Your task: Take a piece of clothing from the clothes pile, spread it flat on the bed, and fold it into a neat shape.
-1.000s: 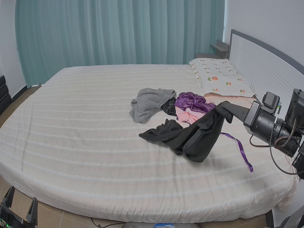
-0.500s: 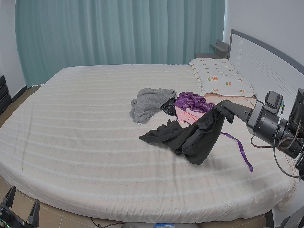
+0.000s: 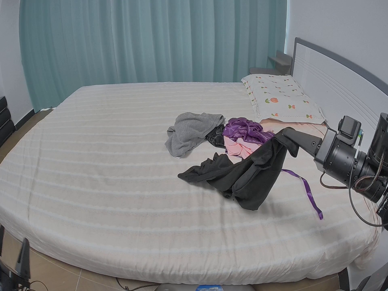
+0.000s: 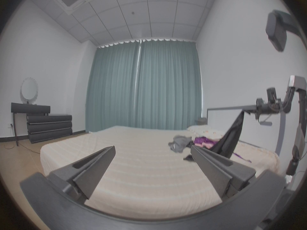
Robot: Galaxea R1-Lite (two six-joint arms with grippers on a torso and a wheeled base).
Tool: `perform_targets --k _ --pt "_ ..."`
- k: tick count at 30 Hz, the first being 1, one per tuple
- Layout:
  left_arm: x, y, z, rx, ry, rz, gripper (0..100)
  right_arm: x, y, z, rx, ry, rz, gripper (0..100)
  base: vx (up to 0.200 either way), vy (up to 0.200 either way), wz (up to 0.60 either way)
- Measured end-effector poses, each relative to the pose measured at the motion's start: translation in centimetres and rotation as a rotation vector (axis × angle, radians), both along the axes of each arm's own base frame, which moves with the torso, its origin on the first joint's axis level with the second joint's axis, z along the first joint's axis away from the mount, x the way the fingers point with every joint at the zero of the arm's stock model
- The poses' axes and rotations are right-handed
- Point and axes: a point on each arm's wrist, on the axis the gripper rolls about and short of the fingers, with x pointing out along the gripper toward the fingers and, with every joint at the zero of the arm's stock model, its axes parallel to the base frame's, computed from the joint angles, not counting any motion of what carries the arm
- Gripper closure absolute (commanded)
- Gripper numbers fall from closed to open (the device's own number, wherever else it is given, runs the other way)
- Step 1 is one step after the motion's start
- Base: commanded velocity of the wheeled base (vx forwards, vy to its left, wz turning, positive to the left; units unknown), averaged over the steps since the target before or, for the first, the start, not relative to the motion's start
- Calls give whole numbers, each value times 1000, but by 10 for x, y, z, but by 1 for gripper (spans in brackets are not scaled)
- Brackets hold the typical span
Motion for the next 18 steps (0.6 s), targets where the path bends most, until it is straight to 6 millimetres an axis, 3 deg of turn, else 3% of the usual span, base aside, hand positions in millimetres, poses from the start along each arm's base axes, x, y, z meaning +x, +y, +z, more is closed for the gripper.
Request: perform_targets --k 5,10,18 --pt "-6 0 30 -8 -68 5 0 1 0 0 0 0 -1 100 0 0 0" --pt "2 1 32 -5 9 -49 0 3 1 0 -1 1 -3 100 0 0 0" --pt "33 -1 36 6 189 -161 0 5 2 -1 -3 3 -6 100 0 0 0"
